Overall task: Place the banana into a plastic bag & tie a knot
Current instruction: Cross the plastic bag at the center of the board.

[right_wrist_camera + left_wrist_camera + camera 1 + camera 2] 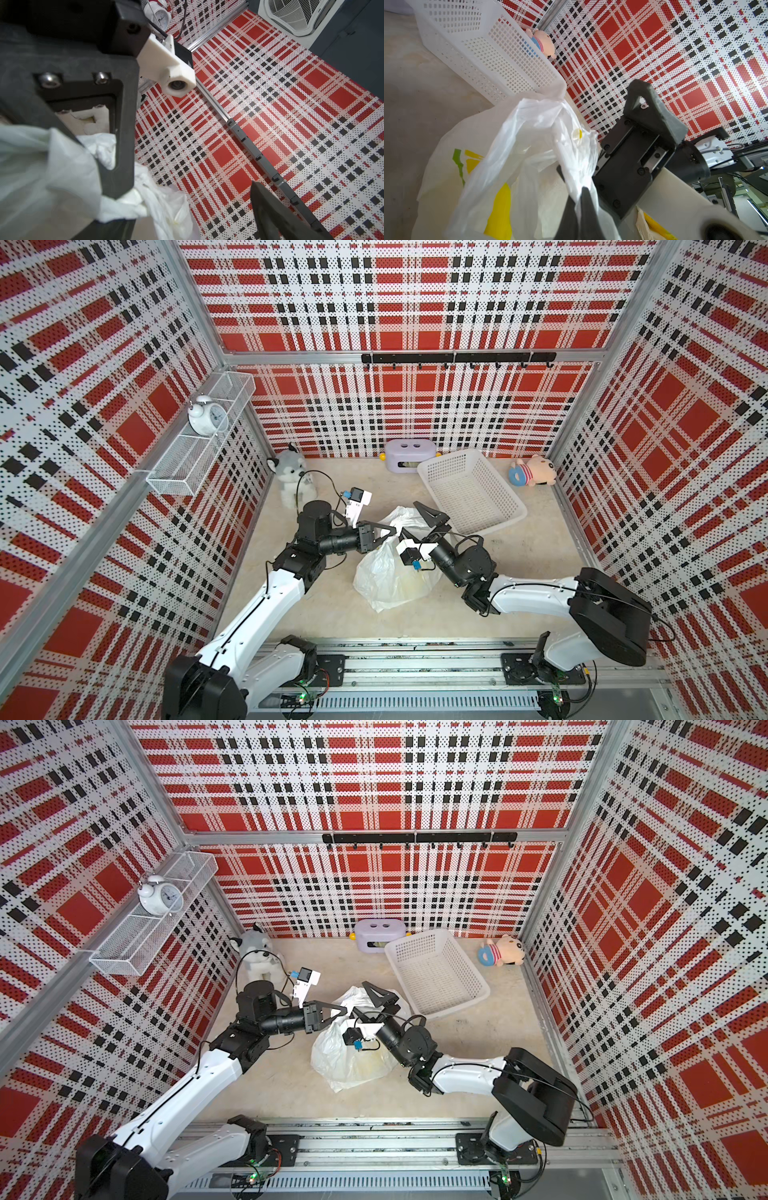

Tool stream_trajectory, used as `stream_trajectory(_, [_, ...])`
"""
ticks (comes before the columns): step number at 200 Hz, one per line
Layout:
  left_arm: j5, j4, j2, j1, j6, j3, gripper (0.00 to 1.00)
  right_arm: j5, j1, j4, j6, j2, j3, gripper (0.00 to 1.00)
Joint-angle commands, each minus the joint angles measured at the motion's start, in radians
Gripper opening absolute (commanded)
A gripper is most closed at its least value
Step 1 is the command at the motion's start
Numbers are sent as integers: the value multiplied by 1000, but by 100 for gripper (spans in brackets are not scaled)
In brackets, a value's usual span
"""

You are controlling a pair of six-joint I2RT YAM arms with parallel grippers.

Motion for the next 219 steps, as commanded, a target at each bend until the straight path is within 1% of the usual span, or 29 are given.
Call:
stream_trajectory(1, [-16,109,-12,9,-25,-7,0,-123,29,-240,152,-104,-10,93])
stream_trajectory(22, [-24,143,-18,9,-39,-19,0,-134,29,-439,246,-182,10,92])
stream_trajectory(38, [-55,165,-34,3,-40,-29,0,-141,25,-596,380,-244,46,88])
stream_trajectory(46, [-79,178,-41,-1,-39,-35,0,-147,22,-670,464,-277,68,85])
stream_trajectory(60, [-123,199,-49,-13,-38,-45,0,-159,7,-815,650,-332,129,80])
stream_trajectory(67, [-136,211,-45,-22,-41,-50,0,-198,-6,-880,708,-354,152,76])
stream_trajectory(78, [-144,217,-34,-29,-38,-53,0,-210,-24,-945,796,-373,175,75])
stream_trajectory(85, [-154,222,-31,-36,-36,-57,0,-239,-49,-1013,883,-376,208,70])
stream_trajectory(93, [-173,221,-29,-43,-29,-57,0,-299,-92,-1067,996,-371,239,62])
stream_trajectory(104, [-202,222,-33,-61,-16,-58,0,-446,-151,-1073,1162,-360,253,52])
stream_trajectory(109, [-218,221,-39,-70,-11,-58,0,-516,-167,-1066,1218,-351,258,46])
stream_trajectory(114, [-237,221,-42,-78,-2,-56,0,-563,-174,-1068,1268,-340,268,43])
stream_trajectory(140, [-301,215,-62,-105,35,-59,0,-711,-178,-1089,1476,-284,331,31])
stream_trajectory(147, [-310,211,-64,-109,44,-57,0,-735,-179,-1085,1555,-271,340,27])
stream_trajectory(158, [-324,198,-69,-115,62,-53,0,-775,-182,-1078,1625,-248,352,25])
stream_trajectory(176, [-364,175,-85,-130,85,-47,0,-790,-182,-1066,1712,-230,354,25])
stream_trajectory(197, [-411,135,-86,-162,122,-33,0,-751,-184,-1065,1820,-214,365,24])
stream_trajectory(219, [-473,70,-72,-203,170,-7,0,-686,-189,-1041,1925,-223,366,30])
